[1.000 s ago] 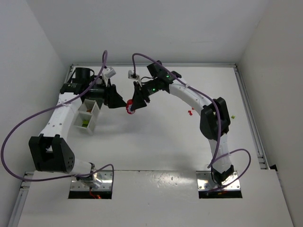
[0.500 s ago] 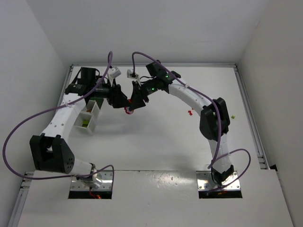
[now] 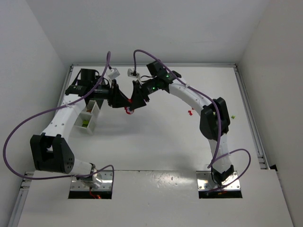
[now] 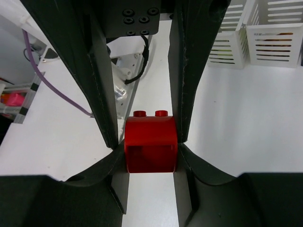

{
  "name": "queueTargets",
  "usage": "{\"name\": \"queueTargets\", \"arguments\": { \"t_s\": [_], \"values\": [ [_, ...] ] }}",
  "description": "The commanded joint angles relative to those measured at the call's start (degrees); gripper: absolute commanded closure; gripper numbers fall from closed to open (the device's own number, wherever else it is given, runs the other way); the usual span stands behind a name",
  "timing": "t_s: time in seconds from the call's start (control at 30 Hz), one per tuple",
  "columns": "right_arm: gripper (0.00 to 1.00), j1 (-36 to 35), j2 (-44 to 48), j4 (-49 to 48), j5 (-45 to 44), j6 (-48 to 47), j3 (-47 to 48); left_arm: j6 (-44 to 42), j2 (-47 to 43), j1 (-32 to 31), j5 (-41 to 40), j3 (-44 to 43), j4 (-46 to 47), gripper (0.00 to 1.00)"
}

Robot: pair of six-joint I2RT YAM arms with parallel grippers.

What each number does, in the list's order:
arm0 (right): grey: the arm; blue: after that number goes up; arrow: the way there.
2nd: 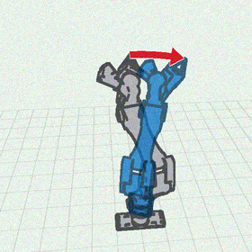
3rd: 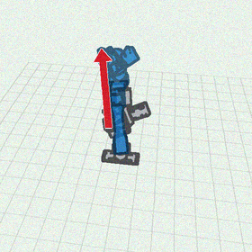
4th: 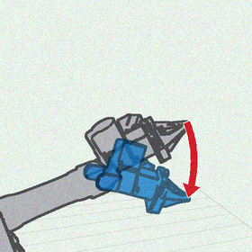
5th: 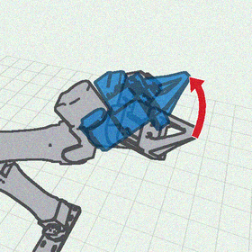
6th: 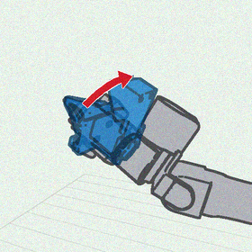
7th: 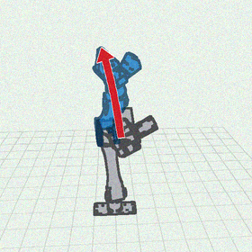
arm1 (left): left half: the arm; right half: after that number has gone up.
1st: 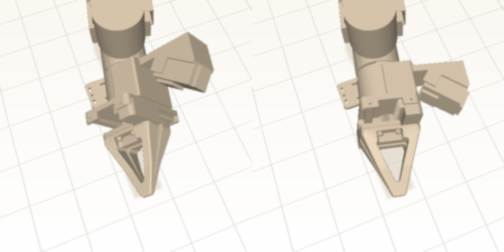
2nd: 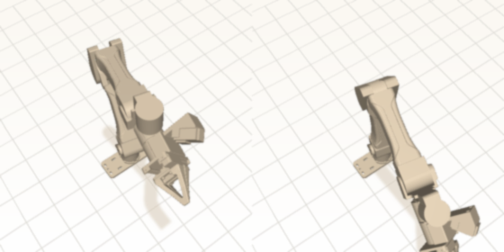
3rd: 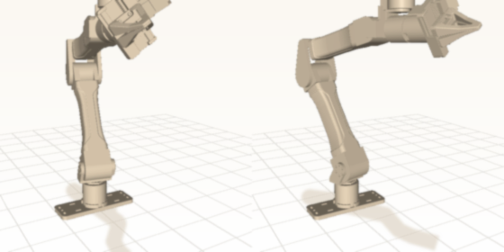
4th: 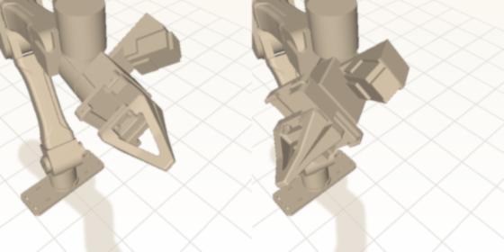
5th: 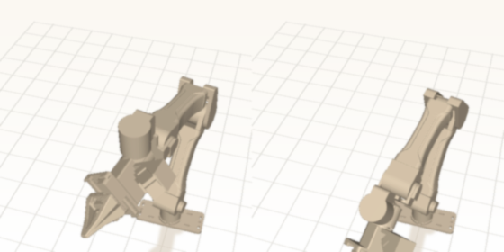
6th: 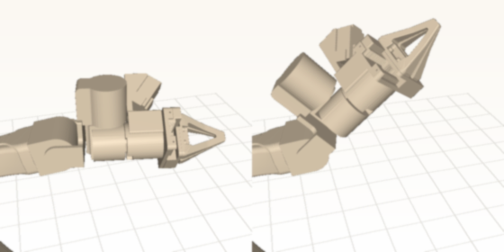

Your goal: Sort the legos into containers by color

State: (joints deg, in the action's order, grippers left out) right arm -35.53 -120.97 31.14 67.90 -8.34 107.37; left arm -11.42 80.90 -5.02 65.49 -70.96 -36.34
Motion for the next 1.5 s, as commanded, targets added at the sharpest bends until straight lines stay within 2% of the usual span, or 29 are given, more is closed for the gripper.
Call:
{"name": "queueTargets", "arguments": {
  "t_s": [0.0,0.07,0.1,0.13,0.2,0.23,0.33,0.4,0.5,0.6,0.8,0.93,1.07,1.23,1.47],
  "values": [
    [1.00,0.28,1.00,-7.67,5.75,4.11,1.52,-0.80,0.13,-0.17,1.83,0.91,0.39,0.66],
    [1.00,0.28,1.00,-8.28,5.75,4.12,1.52,-0.80,0.13,0.35,1.83,0.91,0.39,0.71],
    [0.98,0.28,1.00,-8.28,5.75,4.12,1.52,-0.80,0.13,1.05,1.83,0.91,0.39,0.77],
    [0.86,0.28,1.61,-7.76,4.97,4.12,0.92,-0.80,0.13,1.58,1.83,0.91,0.39,0.80],
    [0.74,0.28,2.31,-6.01,2.25,3.42,0.38,-0.80,0.74,3.51,1.83,-0.49,0.39,0.83],
    [0.62,0.89,2.31,-5.13,1.54,2.46,-0.31,-0.80,0.75,4.30,1.31,-1.02,0.39,0.86],
    [0.54,1.42,4.07,0.22,-3.46,-2.46,-1.90,-0.80,1.97,7.56,-1.24,-3.22,0.39,0.88],
    [0.44,2.04,6.08,3.05,-6.01,-5.80,-4.26,-0.80,2.67,10.01,-2.73,-5.05,0.39,0.90],
    [0.38,3.09,7.93,4.63,-10.76,-7.65,-6.47,-1.32,4.52,12.47,-4.76,-7.34,1.00,0.91],
    [0.36,4.67,10.31,5.16,-17.43,-8.36,-9.98,4.19,5.75,14.06,-9.23,-8.58,8.00,0.95],
    [0.36,8.02,14.87,2.09,-31.14,-7.84,-18.67,13.07,7.15,14.68,-28.20,-6.56,24.53,1.00],
    [0.36,10.21,16.03,-0.02,-35.81,-7.83,-21.94,15.38,10.05,14.16,-41.19,-6.56,30.09,1.00],
    [0.36,12.23,16.55,-1.33,-42.13,-6.78,-24.13,16.87,12.25,14.16,-49.30,-5.33,36.42,1.00],
    [0.31,14.52,17.78,-3.00,-46.36,-5.56,-26.25,16.87,15.94,14.16,-54.59,-6.91,39.76,1.00],
    [0.31,17.06,17.78,-3.63,-49.52,-4.41,-28.53,18.63,23.23,14.16,-54.52,-13.24,38.45,1.00]
  ]
}}
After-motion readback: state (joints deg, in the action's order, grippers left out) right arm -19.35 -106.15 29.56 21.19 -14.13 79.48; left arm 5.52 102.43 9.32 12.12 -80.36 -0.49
